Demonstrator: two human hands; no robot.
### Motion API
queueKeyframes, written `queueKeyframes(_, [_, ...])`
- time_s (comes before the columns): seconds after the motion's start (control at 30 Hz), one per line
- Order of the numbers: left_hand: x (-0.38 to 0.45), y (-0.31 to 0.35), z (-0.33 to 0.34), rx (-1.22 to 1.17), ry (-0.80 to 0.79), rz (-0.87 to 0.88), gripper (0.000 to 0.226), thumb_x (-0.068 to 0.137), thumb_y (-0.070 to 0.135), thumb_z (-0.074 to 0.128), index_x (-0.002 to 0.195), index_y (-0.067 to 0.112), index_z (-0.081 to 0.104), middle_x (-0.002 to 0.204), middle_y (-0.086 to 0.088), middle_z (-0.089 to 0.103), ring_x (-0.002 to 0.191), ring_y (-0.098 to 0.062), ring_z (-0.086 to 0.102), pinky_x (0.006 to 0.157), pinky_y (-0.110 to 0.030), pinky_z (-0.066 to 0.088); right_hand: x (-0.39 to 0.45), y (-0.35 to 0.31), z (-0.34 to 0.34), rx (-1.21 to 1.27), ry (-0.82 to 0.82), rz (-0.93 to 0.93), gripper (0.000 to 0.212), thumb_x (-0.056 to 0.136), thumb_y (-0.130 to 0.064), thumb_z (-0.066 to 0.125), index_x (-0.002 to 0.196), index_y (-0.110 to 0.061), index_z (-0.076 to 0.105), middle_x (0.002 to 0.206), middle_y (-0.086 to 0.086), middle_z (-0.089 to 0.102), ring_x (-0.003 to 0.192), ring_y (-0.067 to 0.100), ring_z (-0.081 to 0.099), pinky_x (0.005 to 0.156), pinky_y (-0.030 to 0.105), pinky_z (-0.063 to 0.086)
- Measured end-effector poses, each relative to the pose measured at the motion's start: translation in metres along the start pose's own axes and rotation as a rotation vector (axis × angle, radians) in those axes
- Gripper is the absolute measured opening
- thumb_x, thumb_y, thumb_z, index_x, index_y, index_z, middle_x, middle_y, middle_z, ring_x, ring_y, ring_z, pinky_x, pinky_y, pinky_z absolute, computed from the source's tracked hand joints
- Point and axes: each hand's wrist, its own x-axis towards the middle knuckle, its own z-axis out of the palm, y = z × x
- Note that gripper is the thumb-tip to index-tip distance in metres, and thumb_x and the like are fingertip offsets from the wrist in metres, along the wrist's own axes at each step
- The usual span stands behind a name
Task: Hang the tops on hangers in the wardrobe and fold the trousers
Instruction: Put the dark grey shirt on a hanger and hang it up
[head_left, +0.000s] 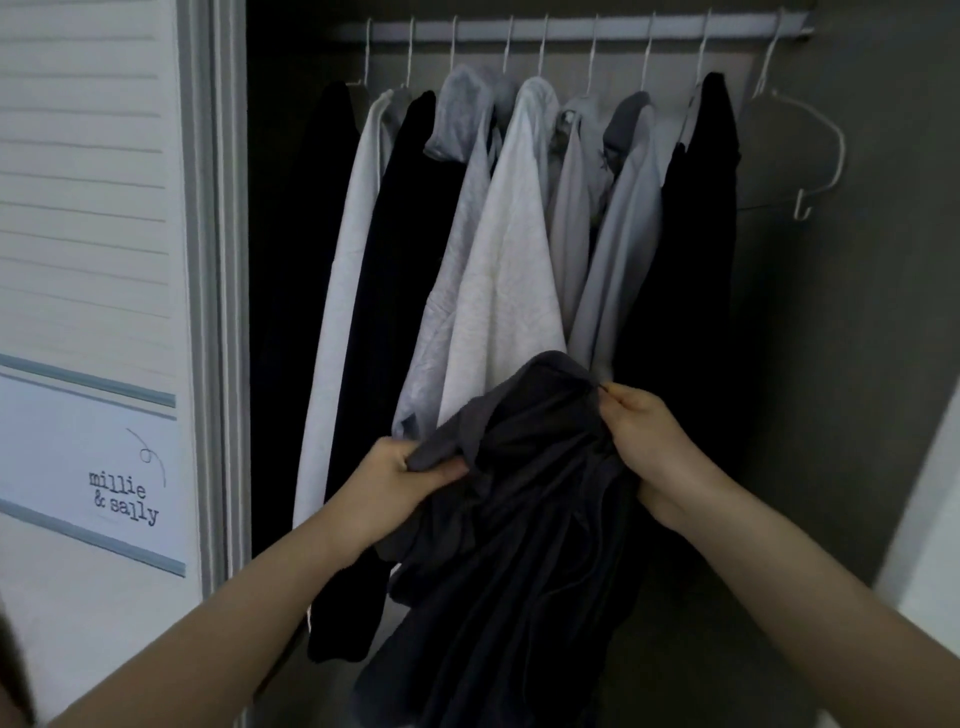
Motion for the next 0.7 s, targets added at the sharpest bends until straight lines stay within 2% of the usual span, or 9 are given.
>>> queueKeyframes(0.1, [0.014, 0.019, -0.004, -0.237, 0.074, -0.152, 0.019, 0.088, 0.016, 0.068, 0.072, 0.013, 0.078, 0.081, -0.014, 0.075, 0.072, -0.021, 0.071, 0.061, -0.025, 0.055, -0.007, -0.001, -0.015, -0.219, -0.101, 0.085, 0.046, 0.097, -0.057, 0.035, 0.113, -0.027, 0.067, 0.110, -0.011, 0.067, 0.104, 0.008, 0.061, 0.092, 0.023, 0.045])
queueKeyframes(0.17, [0.025, 0.036, 0.004, -0.327, 0.003, -0.253, 0.016, 0.089, 0.019, 0.066, 0.087, 0.008, 0.077, 0.090, -0.017, 0.075, 0.078, -0.025, 0.073, 0.061, -0.026, 0.057, -0.015, 0.004, -0.019, -0.553, -0.283, 0.000, 0.077, 0.078, -0.085, 0.025, 0.135, -0.039, 0.048, 0.134, -0.019, 0.051, 0.124, 0.003, 0.047, 0.109, 0.026, 0.032])
queueKeyframes(0.2, [0.032, 0.045, 0.013, -0.339, -0.044, -0.283, 0.019, 0.090, 0.023, 0.066, 0.094, 0.006, 0.075, 0.091, -0.017, 0.075, 0.079, -0.024, 0.074, 0.060, -0.025, 0.057, -0.021, 0.005, -0.018, -0.699, -0.343, -0.046, 0.085, 0.070, -0.092, 0.027, 0.138, -0.043, 0.042, 0.137, -0.021, 0.049, 0.126, 0.002, 0.046, 0.110, 0.026, 0.033])
queueKeyframes(0.23, [0.038, 0.053, 0.022, -0.325, -0.085, -0.304, 0.025, 0.089, 0.028, 0.067, 0.098, 0.006, 0.073, 0.091, -0.015, 0.075, 0.080, -0.023, 0.074, 0.059, -0.025, 0.056, -0.024, 0.006, -0.016, -0.814, -0.392, -0.095, 0.080, 0.068, -0.091, 0.035, 0.134, -0.046, 0.044, 0.132, -0.022, 0.054, 0.121, 0.000, 0.050, 0.106, 0.024, 0.039])
queueKeyframes(0.3, [0.047, 0.071, 0.042, -0.235, -0.180, -0.320, 0.033, 0.083, 0.042, 0.070, 0.094, 0.012, 0.076, 0.090, -0.009, 0.077, 0.081, -0.018, 0.074, 0.058, -0.021, 0.056, -0.024, 0.010, -0.013, -0.875, -0.381, -0.152, 0.049, 0.077, -0.067, 0.058, 0.118, -0.040, 0.059, 0.115, -0.018, 0.065, 0.107, 0.002, 0.060, 0.093, 0.022, 0.049])
queueKeyframes(0.4, [0.051, 0.076, 0.059, 0.052, -0.349, -0.151, 0.046, 0.073, 0.067, 0.066, 0.098, 0.030, 0.075, 0.096, 0.008, 0.076, 0.089, -0.004, 0.071, 0.067, -0.012, 0.054, -0.024, 0.007, -0.020, -0.454, -0.206, -0.020, 0.011, 0.088, -0.027, 0.066, 0.098, -0.032, 0.068, 0.096, -0.006, 0.073, 0.090, 0.009, 0.069, 0.073, 0.026, 0.056])
queueKeyframes(0.5, [0.047, 0.057, 0.062, 0.404, -0.421, 0.027, 0.081, 0.053, 0.089, 0.063, 0.122, 0.049, 0.050, 0.114, 0.020, 0.063, 0.103, 0.001, 0.062, 0.088, -0.023, 0.050, -0.027, -0.003, -0.031, -0.237, -0.097, 0.158, 0.009, 0.090, -0.025, 0.063, 0.090, -0.028, 0.072, 0.085, 0.000, 0.075, 0.079, 0.013, 0.072, 0.065, 0.027, 0.057])
queueKeyframes(0.6, [0.042, 0.029, 0.071, 0.845, -0.285, 0.261, 0.097, 0.052, 0.076, 0.074, 0.134, 0.050, 0.028, 0.111, 0.016, 0.043, 0.096, -0.007, 0.057, 0.078, -0.032, 0.052, -0.029, -0.014, -0.037, -0.070, -0.009, 0.248, 0.021, 0.093, -0.017, 0.057, 0.108, -0.008, 0.067, 0.098, 0.013, 0.073, 0.089, 0.024, 0.070, 0.069, 0.028, 0.055])
queueKeyframes(0.7, [0.035, 0.000, 0.074, 1.185, -0.190, 0.392, 0.102, 0.063, 0.059, 0.071, 0.143, 0.041, 0.011, 0.114, 0.006, 0.038, 0.105, -0.020, 0.052, 0.076, -0.037, 0.049, -0.033, -0.032, -0.049, 0.135, 0.105, 0.304, 0.025, 0.094, -0.018, 0.054, 0.112, -0.006, 0.066, 0.101, 0.015, 0.072, 0.093, 0.029, 0.068, 0.069, 0.030, 0.056])
